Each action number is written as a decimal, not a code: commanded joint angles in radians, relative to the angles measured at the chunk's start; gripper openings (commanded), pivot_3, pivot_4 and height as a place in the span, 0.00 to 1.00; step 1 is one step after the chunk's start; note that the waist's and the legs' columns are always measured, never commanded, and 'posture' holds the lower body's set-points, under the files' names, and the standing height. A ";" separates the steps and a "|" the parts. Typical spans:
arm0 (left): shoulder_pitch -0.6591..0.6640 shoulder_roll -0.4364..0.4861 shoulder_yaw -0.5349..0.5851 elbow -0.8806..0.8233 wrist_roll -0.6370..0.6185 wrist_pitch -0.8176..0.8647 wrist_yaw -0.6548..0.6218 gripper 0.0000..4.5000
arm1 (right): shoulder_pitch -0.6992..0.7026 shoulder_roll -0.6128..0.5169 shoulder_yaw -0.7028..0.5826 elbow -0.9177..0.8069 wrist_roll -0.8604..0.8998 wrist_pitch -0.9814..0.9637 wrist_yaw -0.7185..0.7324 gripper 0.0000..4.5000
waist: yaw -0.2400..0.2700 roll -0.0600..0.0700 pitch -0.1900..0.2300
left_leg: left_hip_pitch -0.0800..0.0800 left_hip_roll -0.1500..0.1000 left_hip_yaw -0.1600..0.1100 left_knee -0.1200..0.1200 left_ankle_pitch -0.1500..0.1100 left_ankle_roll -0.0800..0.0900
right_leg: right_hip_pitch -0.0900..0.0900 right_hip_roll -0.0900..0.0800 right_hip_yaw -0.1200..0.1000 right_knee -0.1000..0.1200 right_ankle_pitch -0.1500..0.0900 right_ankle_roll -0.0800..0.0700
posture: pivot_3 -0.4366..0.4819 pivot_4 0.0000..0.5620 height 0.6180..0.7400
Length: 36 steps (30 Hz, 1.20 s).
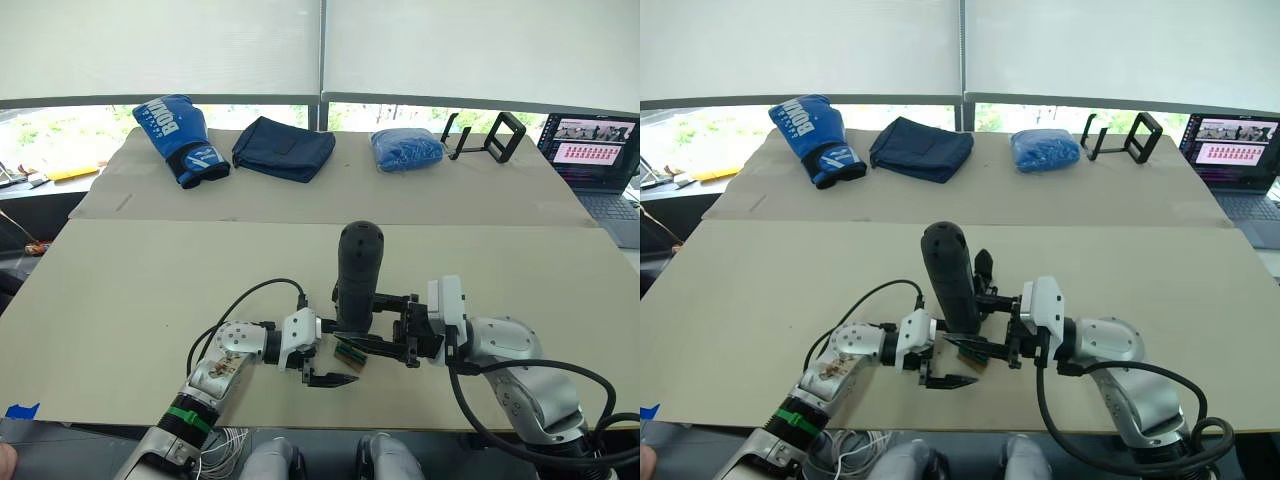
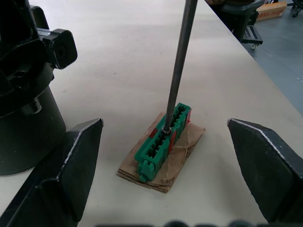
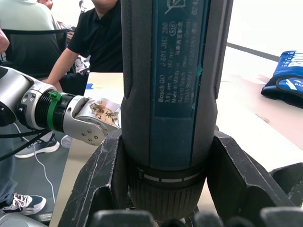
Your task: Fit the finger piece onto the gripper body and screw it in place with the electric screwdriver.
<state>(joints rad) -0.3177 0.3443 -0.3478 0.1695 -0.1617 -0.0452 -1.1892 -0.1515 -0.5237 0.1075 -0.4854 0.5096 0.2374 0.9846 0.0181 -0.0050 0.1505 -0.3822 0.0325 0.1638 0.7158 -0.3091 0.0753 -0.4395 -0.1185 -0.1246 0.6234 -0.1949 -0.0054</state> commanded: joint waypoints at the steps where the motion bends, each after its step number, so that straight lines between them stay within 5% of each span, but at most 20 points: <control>1: 0.021 -0.009 -0.034 0.030 0.014 0.021 0.001 0.99 | 0.004 -0.011 0.003 -0.025 -0.016 -0.014 -0.008 0.42 | 0.000 0.000 0.000 | 0.000 0.000 0.000 0.000 0.000 0.000 | 0.000 0.000 0.000 0.000 0.000 0.000 | 0.48 0.27 1.00; 36: -0.011 0.004 0.033 0.052 -0.039 0.000 -0.017 0.99 | -0.071 -0.014 -0.042 -0.057 0.098 0.001 -0.002 0.42 | -0.004 0.000 0.000 | -0.001 0.000 0.000 0.000 -0.001 0.001 | 0.000 -0.002 -0.001 0.000 0.000 0.001 | 0.48 0.27 1.00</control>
<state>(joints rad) -0.3337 0.3416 -0.3246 0.2073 -0.1982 -0.0581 -1.2075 -0.1949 -0.5335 0.1025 -0.4889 0.5709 0.2476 0.9807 0.0138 -0.0050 0.1503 -0.3828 0.0322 0.1639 0.7159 -0.3097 0.0763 -0.4398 -0.1206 -0.1256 0.6234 -0.1952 -0.0049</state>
